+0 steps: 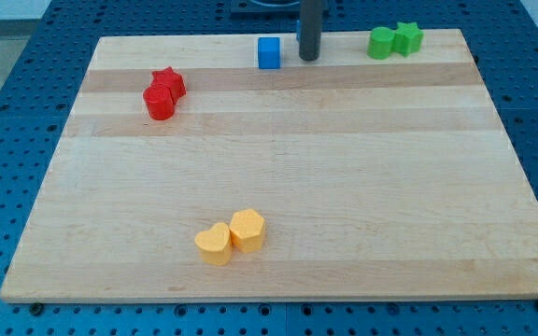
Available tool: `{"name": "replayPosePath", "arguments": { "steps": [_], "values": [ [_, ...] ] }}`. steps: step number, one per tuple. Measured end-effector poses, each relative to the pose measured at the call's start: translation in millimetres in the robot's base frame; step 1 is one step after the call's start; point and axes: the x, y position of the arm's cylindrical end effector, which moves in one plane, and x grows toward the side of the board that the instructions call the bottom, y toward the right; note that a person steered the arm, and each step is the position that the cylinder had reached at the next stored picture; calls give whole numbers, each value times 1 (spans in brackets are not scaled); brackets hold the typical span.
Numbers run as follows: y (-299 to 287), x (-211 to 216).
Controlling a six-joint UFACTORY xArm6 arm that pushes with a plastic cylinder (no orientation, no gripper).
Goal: Push the blue triangle to the top left of the blue cube
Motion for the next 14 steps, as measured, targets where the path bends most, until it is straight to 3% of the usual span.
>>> {"name": "replayPosePath", "arguments": {
  "steps": [1,3,4,5,6,8,9,10,12,13,14],
  "values": [
    [33,-5],
    [37,-52],
    [36,-53],
    [14,-52],
    [-47,-52],
    [-33,-51],
    [-71,-52],
    [-146,-48],
    [-153,-52],
    [-206,-52],
    [-237,-23]
  ]
}}
